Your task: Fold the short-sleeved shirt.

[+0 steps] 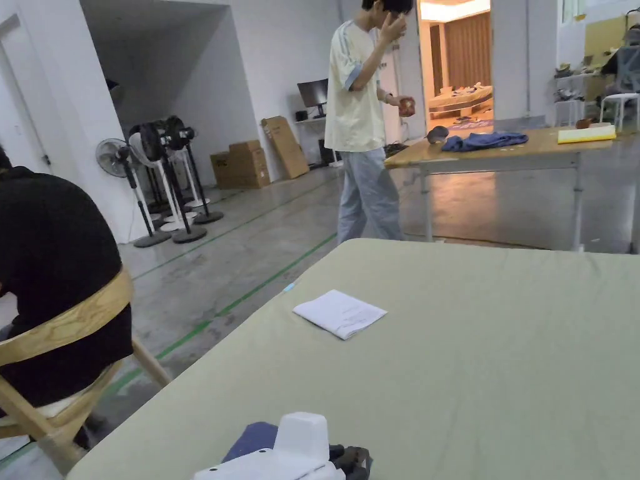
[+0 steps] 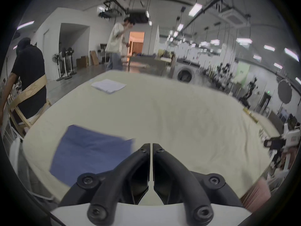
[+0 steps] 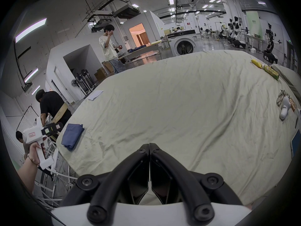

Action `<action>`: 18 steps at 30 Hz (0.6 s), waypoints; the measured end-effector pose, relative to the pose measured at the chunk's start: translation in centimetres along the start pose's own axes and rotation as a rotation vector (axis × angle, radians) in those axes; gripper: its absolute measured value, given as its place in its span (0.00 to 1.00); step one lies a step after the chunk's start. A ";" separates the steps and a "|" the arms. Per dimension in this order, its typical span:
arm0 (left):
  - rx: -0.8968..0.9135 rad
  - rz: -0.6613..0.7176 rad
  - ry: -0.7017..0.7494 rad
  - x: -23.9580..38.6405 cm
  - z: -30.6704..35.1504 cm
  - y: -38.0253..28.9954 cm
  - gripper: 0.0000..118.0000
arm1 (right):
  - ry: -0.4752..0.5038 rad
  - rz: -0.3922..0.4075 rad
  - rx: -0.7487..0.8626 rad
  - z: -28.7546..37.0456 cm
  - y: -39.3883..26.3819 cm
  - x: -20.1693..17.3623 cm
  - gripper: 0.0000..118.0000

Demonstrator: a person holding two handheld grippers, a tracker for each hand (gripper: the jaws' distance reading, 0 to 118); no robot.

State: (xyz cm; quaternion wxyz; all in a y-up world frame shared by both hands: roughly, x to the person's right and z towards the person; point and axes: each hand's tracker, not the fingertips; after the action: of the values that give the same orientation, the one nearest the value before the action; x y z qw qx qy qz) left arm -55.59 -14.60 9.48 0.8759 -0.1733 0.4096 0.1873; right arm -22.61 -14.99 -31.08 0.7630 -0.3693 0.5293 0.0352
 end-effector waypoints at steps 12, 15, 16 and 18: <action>0.377 -0.074 -0.202 20.5 4.2 2.8 0.00 | -0.032 0.023 0.357 9.5 2.5 0.8 0.00; 0.502 -0.145 -0.145 22.8 5.8 2.3 0.00 | -0.089 0.121 0.557 11.7 2.8 -0.3 0.00; 0.544 -0.173 -0.115 23.4 6.2 1.8 0.00 | -0.122 0.145 0.634 12.1 2.5 -0.5 0.00; 0.613 -0.204 -0.088 24.3 6.9 0.7 0.00 | -0.191 0.191 0.792 12.3 1.3 -0.9 0.00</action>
State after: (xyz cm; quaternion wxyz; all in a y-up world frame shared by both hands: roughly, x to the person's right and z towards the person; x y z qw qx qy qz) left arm -37.00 -6.36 -5.45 0.9185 0.0665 0.3890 -0.0260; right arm -13.93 -6.41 -28.98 0.8851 0.0084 0.4606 -0.0662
